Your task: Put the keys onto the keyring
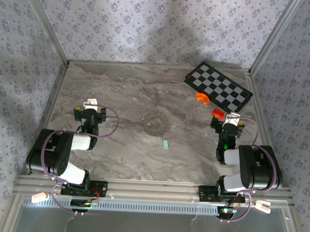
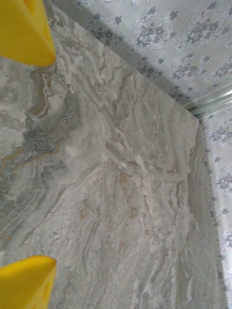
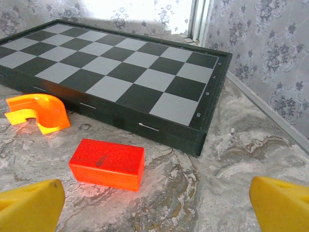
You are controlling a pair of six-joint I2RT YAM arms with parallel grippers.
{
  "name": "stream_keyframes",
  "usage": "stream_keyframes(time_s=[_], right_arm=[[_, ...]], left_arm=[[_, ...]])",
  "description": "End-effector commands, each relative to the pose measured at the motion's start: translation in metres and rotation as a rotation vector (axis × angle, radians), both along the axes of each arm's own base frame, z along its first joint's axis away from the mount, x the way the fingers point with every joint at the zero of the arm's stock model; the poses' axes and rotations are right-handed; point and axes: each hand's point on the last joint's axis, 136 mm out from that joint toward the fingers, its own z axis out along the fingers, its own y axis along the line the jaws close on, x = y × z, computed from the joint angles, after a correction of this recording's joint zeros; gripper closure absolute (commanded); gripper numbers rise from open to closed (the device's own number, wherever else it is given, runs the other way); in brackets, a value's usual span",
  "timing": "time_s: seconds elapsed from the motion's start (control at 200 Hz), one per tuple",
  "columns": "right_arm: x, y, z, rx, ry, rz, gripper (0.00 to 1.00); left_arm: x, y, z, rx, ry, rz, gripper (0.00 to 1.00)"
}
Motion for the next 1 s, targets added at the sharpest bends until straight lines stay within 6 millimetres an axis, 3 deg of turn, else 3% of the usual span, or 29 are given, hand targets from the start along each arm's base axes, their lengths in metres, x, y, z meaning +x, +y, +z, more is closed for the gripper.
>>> stream_keyframes(time_s=[0.0, 0.115, 0.275, 0.295, 0.355, 0.36, 0.44, 0.485, 0.995], right_arm=[[0.013, 0.004, 0.012, -0.018, -0.028, 0.037, 0.0], [0.017, 0.011, 0.006, -0.008, -0.006, 0.08, 0.0], [0.017, 0.0, -0.001, -0.014, -0.023, 0.032, 0.0], [0.018, 0.002, -0.002, 0.001, -0.009, 0.042, 0.0], [0.023, 0.001, -0.003, 0.003, 0.016, 0.033, 0.0], [0.023, 0.0, -0.003, 0.001, 0.018, 0.031, 0.0], [0.033, 0.0, -0.006, -0.008, 0.062, 0.03, 0.0], [0.037, -0.001, -0.006, -0.011, 0.09, 0.023, 0.01], [0.039, 0.006, -0.006, -0.037, 0.085, 0.05, 0.0]], left_arm=[[0.009, 0.002, 0.011, -0.039, -0.036, -0.002, 0.0], [0.014, 0.011, 0.007, -0.081, -0.013, 0.026, 0.0], [0.015, 0.012, -0.003, -0.127, -0.003, 0.0, 0.0], [0.019, 0.016, 0.003, -0.127, -0.058, 0.009, 0.0], [0.016, 0.018, -0.006, -0.138, -0.01, 0.015, 0.0], [0.014, 0.017, -0.014, -0.139, 0.027, 0.015, 0.0], [0.018, 0.02, -0.004, -0.145, -0.042, 0.008, 0.0], [0.015, 0.019, -0.01, -0.16, 0.011, 0.013, 0.0], [0.016, 0.02, -0.007, -0.154, -0.008, 0.01, 0.0]])
